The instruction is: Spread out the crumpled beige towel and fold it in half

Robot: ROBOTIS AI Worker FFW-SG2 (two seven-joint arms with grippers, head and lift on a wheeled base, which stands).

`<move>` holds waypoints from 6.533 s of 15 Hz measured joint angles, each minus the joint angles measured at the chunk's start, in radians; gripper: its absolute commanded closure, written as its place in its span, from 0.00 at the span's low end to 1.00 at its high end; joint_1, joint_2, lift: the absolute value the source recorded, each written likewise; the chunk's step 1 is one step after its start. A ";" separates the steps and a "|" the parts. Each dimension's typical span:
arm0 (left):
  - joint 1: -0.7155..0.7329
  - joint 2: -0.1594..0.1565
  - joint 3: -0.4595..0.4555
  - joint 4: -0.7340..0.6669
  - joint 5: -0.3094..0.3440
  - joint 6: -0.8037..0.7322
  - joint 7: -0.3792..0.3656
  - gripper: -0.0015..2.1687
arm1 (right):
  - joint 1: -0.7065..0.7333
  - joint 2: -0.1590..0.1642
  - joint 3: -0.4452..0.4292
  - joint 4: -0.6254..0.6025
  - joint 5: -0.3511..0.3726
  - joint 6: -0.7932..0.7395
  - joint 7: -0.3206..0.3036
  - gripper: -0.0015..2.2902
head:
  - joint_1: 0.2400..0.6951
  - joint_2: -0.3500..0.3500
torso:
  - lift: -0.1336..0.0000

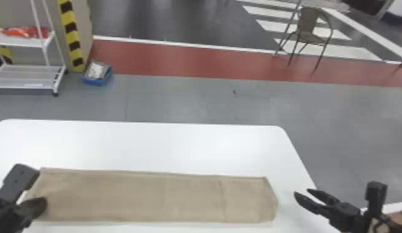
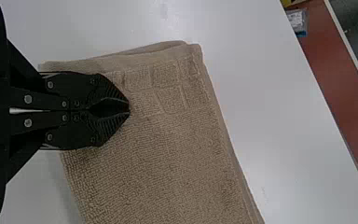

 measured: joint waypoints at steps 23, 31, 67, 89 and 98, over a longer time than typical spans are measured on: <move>0.182 -0.057 0.011 -0.242 0.268 -0.226 -0.084 0.34 | -0.010 -0.018 0.210 0.077 0.160 -0.237 0.013 0.21 | 1.00 0.02 | 1.00; 0.139 -0.057 -0.060 -0.222 0.194 -0.147 -0.073 0.46 | -0.027 0.009 0.211 0.021 0.126 -0.070 0.157 0.28 | 1.00 0.06 | 1.00; 0.067 -0.095 -0.207 -0.169 0.101 -0.015 -0.055 0.46 | -0.286 -0.023 0.555 -0.033 0.518 0.587 0.296 0.13 | 1.00 0.07 | 1.00; 0.068 -0.098 -0.202 -0.179 0.088 0.023 -0.053 0.46 | -0.183 -0.071 0.763 -0.279 0.730 0.659 0.296 0.18 | 1.00 0.07 | 1.00; 0.072 -0.100 -0.214 -0.184 0.065 0.051 -0.053 0.46 | -0.133 -0.071 0.736 -0.310 0.701 0.650 0.296 0.23 | 1.00 0.06 | 1.00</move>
